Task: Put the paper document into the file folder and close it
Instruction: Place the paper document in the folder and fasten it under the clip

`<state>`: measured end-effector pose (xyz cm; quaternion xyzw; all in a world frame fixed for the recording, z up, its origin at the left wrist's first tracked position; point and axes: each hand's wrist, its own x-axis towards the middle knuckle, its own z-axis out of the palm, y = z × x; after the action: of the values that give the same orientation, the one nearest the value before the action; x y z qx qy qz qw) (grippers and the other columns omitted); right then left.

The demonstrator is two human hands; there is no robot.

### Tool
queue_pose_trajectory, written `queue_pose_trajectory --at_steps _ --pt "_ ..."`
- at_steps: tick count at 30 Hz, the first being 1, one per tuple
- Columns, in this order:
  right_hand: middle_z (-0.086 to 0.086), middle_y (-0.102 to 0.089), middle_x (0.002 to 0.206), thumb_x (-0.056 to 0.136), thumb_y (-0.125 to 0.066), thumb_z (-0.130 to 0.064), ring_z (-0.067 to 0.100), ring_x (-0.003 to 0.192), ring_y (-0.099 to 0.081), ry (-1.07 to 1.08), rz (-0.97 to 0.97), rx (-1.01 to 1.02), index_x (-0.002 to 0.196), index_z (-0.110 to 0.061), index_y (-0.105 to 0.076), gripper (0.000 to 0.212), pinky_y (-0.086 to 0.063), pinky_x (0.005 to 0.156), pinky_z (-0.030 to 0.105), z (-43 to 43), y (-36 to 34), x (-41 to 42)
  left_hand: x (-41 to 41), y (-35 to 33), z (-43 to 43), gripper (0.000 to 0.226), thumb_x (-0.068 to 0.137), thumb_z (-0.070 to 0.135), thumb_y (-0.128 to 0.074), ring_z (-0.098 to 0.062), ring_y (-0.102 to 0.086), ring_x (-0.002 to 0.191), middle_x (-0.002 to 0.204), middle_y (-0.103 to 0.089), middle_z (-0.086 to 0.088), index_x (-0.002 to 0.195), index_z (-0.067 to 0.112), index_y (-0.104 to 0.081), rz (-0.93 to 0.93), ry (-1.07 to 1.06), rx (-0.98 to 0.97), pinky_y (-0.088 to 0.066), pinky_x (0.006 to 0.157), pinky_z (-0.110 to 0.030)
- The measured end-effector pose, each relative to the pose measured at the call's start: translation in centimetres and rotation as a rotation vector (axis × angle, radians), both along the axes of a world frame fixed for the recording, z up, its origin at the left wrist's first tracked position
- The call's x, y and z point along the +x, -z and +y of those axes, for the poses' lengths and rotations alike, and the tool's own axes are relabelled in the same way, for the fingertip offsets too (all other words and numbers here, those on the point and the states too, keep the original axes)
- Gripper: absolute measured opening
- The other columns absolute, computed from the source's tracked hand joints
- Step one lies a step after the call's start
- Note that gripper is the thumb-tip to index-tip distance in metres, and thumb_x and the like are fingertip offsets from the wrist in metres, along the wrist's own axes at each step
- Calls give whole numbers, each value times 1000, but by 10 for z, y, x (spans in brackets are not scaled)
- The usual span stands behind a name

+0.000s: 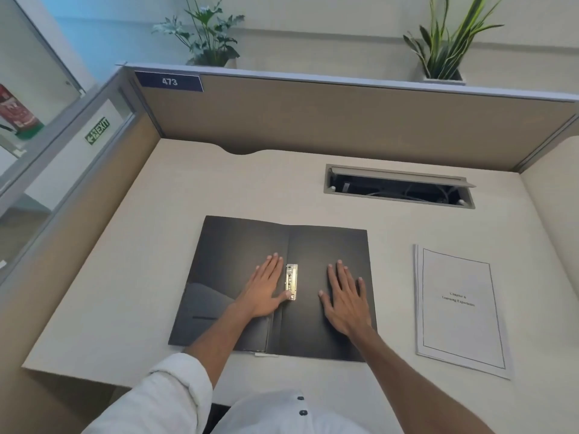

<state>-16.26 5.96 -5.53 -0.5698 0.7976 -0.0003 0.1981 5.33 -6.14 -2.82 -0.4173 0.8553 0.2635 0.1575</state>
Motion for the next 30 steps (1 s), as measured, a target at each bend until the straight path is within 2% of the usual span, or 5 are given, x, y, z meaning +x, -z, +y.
queue_pose_trajectory --at_steps 8,14,21,25,30 --pt "0 26 183 118 -17 -52 21 173 19 13 -78 81 176 -24 16 73 4 140 59 3 5 0 -5 11 1 99 113 59 -42 -23 21 173 182 29 -7 174 12 20 -49 25 11 3 144 -49" --pt "0 28 183 118 -16 -52 20 173 21 15 -85 114 175 -24 18 73 4 140 60 2 5 1 -9 14 5 98 112 62 -40 -22 19 173 183 27 -4 175 15 18 -73 -5 -19 3 144 -48" --pt "1 28 183 118 -16 -51 20 173 21 4 -80 141 176 -23 18 73 5 140 59 3 1 0 -6 5 -2 88 116 58 -33 -22 20 173 183 26 -5 176 16 15 -39 -12 97 6 143 -50" --pt "1 27 183 118 -17 -51 20 173 20 2 -85 138 176 -23 17 73 4 140 59 3 -1 0 -11 -4 -1 70 119 52 -23 -19 11 175 187 10 3 178 24 1 42 -84 115 4 143 -52" --pt "0 28 183 118 -16 -51 20 173 21 2 -96 149 176 -23 18 73 6 140 58 3 -3 -1 -3 -4 8 54 121 38 -31 -16 -9 175 186 -15 12 175 33 -30 89 21 26 -8 142 -57"
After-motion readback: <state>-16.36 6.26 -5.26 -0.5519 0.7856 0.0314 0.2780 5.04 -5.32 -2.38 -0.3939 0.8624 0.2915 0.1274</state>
